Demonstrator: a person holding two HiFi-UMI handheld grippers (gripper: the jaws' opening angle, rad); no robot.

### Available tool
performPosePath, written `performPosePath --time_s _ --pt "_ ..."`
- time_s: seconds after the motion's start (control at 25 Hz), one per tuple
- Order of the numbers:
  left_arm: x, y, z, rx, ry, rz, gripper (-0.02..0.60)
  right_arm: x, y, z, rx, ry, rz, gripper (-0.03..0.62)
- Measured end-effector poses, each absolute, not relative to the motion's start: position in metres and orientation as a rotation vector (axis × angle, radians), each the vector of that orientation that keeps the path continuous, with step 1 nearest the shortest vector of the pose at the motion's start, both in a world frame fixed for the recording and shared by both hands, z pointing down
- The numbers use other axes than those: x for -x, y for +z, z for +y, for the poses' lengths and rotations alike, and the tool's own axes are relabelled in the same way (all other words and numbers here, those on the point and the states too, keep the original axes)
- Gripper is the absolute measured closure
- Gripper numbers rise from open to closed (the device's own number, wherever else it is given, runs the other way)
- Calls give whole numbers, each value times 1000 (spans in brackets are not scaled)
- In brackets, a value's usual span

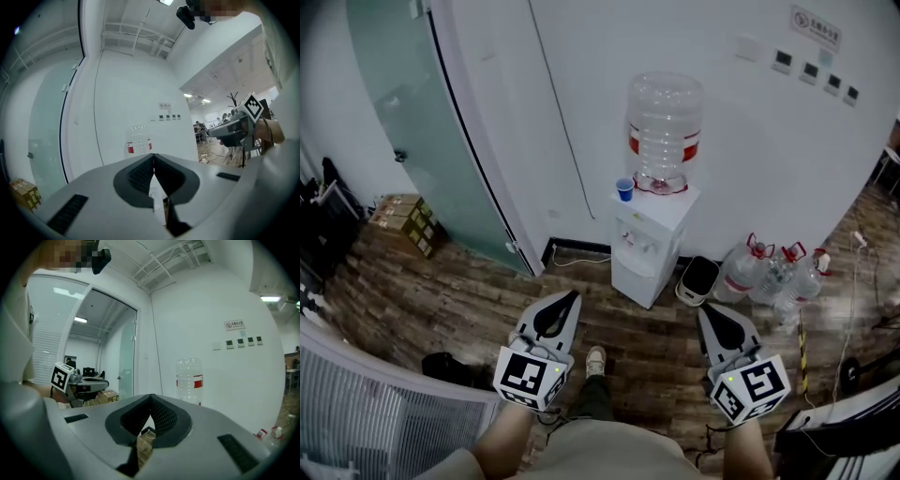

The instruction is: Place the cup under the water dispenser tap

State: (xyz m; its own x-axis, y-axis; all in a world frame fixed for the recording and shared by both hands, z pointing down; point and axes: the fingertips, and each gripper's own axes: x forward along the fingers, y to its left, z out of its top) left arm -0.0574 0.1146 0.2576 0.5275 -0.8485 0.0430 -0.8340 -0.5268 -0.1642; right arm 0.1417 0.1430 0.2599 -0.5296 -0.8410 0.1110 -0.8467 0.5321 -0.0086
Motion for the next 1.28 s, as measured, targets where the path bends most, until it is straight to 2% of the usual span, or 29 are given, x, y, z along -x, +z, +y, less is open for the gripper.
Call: performPosePath --time_s 0.36,0.8,1.28 --pt "54 251 25 2732 -158 1323 573 -122 257 62 -1503 168 -2614 586" --pt "67 260 -113 2834 -152 1183 507 -91 259 -54 -1564 252 -2510 588" --pt "43 298 -186 2824 -234 998 313 -92 283 -120 -1708 218 -2419 586"
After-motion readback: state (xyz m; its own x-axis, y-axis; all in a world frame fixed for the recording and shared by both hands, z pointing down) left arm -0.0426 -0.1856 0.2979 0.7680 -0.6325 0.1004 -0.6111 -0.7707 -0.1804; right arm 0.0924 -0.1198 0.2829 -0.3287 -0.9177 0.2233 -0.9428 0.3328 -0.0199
